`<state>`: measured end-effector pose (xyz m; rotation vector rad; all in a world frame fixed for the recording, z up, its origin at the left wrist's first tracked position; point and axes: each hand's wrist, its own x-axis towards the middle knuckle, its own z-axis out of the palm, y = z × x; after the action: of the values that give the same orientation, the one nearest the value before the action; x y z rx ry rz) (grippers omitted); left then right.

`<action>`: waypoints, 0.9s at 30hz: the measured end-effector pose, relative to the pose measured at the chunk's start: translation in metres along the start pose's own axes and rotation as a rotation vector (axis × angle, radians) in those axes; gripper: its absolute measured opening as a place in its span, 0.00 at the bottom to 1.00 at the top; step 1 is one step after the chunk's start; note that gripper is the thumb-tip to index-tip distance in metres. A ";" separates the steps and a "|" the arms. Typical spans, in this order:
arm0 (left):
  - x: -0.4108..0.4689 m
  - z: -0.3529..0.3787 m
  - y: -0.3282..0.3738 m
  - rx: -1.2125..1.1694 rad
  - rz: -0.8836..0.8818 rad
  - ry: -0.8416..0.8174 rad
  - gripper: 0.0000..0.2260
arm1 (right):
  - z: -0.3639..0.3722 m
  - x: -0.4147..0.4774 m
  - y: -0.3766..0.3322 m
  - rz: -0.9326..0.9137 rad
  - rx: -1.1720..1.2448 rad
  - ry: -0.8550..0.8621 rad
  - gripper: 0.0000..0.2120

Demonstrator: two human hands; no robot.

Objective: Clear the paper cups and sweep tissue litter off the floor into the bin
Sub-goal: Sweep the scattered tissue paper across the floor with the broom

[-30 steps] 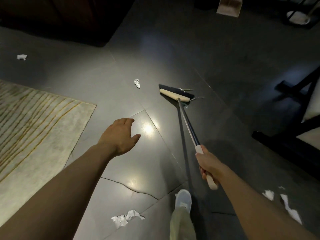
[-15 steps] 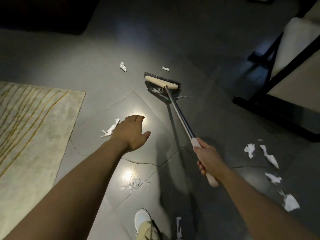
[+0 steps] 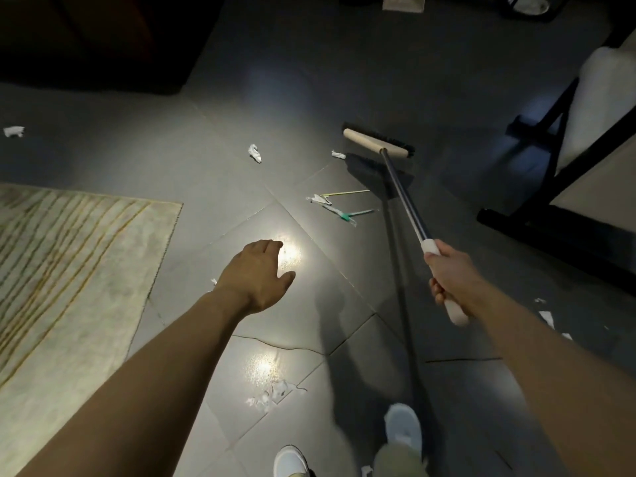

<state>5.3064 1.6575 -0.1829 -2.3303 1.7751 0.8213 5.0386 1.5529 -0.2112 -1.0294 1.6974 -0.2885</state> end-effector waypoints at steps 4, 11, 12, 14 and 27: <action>0.024 -0.005 0.011 -0.027 -0.032 0.018 0.27 | -0.011 0.059 -0.022 -0.015 -0.096 -0.001 0.15; 0.065 0.007 0.030 -0.080 -0.159 0.032 0.27 | -0.018 0.149 -0.040 0.023 -0.365 -0.127 0.15; 0.068 0.011 0.034 -0.085 -0.171 0.027 0.27 | -0.018 0.153 -0.038 0.028 -0.416 -0.154 0.16; 0.071 0.018 0.044 -0.094 -0.186 0.011 0.27 | -0.022 0.154 -0.029 0.029 -0.488 -0.184 0.18; -0.005 0.060 0.119 -0.110 -0.152 0.050 0.28 | -0.082 0.059 0.110 0.021 -0.641 -0.290 0.29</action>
<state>5.1752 1.6478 -0.2035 -2.5385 1.5842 0.8647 4.9110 1.5505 -0.2880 -1.4329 1.5571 0.4338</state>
